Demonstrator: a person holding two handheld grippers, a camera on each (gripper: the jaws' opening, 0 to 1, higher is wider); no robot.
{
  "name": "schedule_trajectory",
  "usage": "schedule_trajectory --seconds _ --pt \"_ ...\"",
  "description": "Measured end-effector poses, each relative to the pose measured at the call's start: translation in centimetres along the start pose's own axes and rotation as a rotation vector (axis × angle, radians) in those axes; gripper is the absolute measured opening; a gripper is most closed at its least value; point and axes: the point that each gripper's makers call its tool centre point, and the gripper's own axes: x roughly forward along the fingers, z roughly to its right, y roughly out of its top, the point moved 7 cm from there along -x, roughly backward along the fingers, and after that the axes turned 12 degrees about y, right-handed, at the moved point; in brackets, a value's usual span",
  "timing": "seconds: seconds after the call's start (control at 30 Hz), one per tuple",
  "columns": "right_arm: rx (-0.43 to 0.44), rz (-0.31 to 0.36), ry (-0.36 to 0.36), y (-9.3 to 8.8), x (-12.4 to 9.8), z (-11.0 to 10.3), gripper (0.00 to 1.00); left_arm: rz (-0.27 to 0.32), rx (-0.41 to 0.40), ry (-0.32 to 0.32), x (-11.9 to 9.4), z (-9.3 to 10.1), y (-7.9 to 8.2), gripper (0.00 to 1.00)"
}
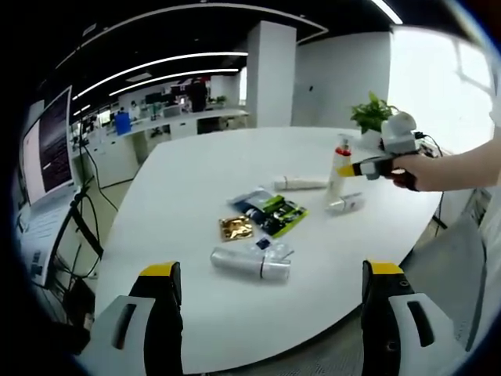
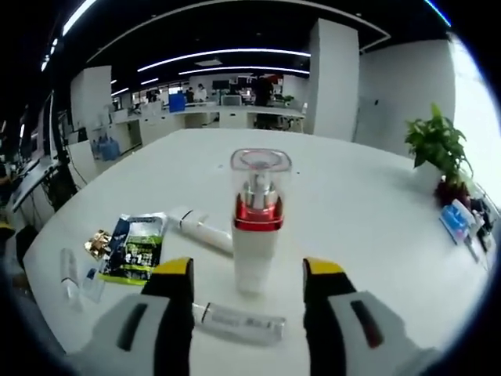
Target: Arrange the skincare products in the storage area until every visible bottle or jar stands upright without overlapping.
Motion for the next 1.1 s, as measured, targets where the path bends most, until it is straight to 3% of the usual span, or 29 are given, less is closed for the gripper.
schedule_trajectory --seconds 0.83,1.1 --pt "0.013 -0.009 0.201 -2.2 -6.6 -2.7 0.97 0.001 -0.002 -0.019 0.0 0.2 0.0 0.94" --pt "0.037 0.035 0.266 -2.0 -9.0 -4.3 1.0 0.002 0.001 -0.029 -0.1 0.3 0.1 0.94"
